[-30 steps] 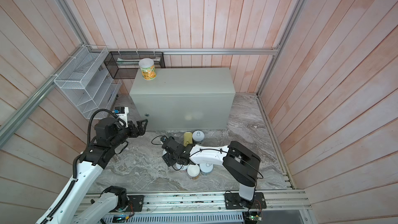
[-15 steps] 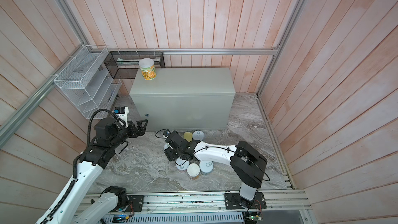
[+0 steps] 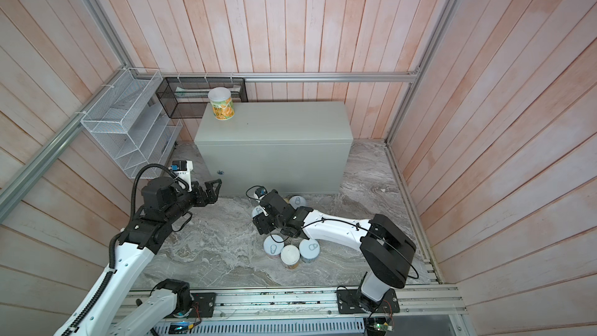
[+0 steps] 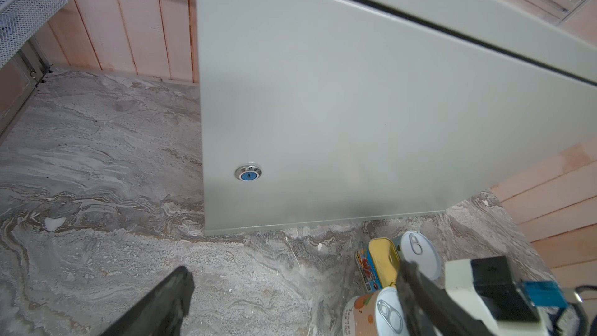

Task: Place and organize the canned foods onto the counter
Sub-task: 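Lift the orange-labelled can with the right gripper while the left gripper approaches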

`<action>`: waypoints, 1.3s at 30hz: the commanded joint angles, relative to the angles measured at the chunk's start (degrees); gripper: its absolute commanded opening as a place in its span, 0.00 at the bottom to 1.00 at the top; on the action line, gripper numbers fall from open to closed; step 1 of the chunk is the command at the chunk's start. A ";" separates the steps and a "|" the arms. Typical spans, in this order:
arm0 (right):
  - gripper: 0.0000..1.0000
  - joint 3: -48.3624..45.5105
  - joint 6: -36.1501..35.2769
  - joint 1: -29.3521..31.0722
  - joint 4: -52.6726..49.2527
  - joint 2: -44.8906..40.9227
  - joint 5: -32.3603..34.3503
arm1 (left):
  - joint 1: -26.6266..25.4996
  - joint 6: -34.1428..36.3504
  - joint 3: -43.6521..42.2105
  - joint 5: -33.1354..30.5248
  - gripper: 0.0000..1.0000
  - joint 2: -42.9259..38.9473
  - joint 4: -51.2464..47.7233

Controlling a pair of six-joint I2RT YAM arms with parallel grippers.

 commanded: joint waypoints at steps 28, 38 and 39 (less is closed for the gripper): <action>0.60 -11.81 2.47 -14.60 2.76 -26.16 -6.33 | -8.86 -1.16 -3.74 4.87 1.00 -4.51 7.37; 0.60 -14.17 2.47 -19.73 -0.59 -34.13 -12.24 | -22.78 0.53 -2.28 -3.06 1.00 2.96 12.64; 0.60 -14.29 2.54 -20.10 -0.65 -34.80 -12.78 | -24.17 1.77 -2.31 -2.38 1.00 3.86 14.01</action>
